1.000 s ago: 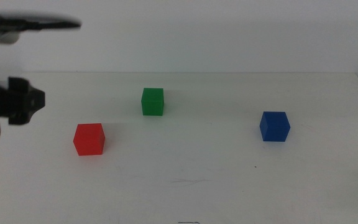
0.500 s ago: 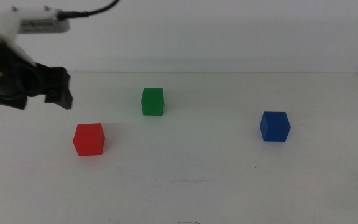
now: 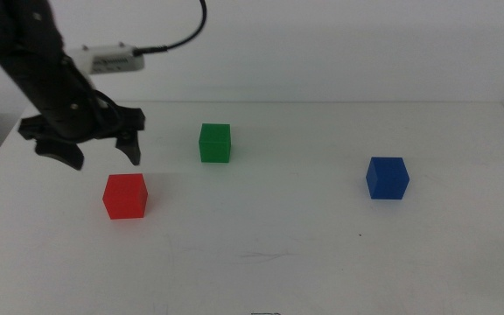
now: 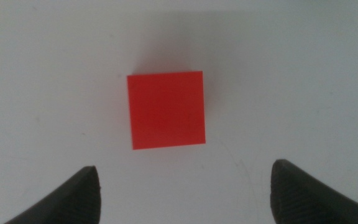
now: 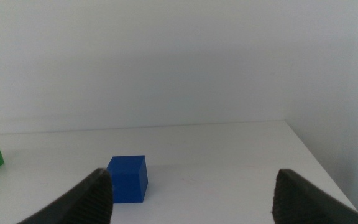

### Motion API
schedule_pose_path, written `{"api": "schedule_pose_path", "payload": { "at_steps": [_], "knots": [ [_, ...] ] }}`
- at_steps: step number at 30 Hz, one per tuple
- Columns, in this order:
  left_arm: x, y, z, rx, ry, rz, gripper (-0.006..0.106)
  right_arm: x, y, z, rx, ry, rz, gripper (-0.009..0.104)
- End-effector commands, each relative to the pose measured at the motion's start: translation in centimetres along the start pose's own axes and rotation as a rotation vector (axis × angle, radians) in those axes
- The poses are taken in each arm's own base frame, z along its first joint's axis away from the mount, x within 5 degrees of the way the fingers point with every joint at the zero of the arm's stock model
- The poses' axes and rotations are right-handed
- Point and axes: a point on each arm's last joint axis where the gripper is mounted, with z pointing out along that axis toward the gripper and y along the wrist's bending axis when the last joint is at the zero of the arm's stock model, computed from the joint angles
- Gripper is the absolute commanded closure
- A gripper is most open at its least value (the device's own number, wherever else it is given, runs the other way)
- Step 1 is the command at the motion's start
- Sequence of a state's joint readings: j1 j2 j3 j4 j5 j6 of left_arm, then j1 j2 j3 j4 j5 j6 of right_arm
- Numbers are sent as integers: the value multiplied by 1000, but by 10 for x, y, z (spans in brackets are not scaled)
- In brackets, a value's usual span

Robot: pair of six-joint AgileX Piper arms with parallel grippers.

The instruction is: Stack red cubes first, then green, then blue cubes in a specific spot.

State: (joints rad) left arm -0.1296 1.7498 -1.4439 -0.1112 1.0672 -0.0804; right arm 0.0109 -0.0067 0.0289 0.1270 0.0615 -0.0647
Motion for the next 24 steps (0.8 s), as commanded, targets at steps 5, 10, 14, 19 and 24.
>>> {"api": "schedule_pose_path", "payload": {
  "at_steps": [5, 10, 14, 19, 24],
  "knots": [
    [-13, -8, 3, -3, -7, -19, 7, -12, 0, 0, 12, -77, -22, 29],
    [-16, -5, 26, -20, 25, -18, 7, -12, 0, 0, 12, -77, -22, 29],
    [-20, -5, 41, -21, 29, -21, 7, -12, 0, 0, 12, -77, -22, 29],
    [-23, -4, 53, -22, 25, -2, 7, -12, 0, 0, 12, -77, -22, 29],
    [-25, -3, 67, -25, 32, 1, 7, -12, 0, 0, 12, -77, -22, 29]
  ]
}}
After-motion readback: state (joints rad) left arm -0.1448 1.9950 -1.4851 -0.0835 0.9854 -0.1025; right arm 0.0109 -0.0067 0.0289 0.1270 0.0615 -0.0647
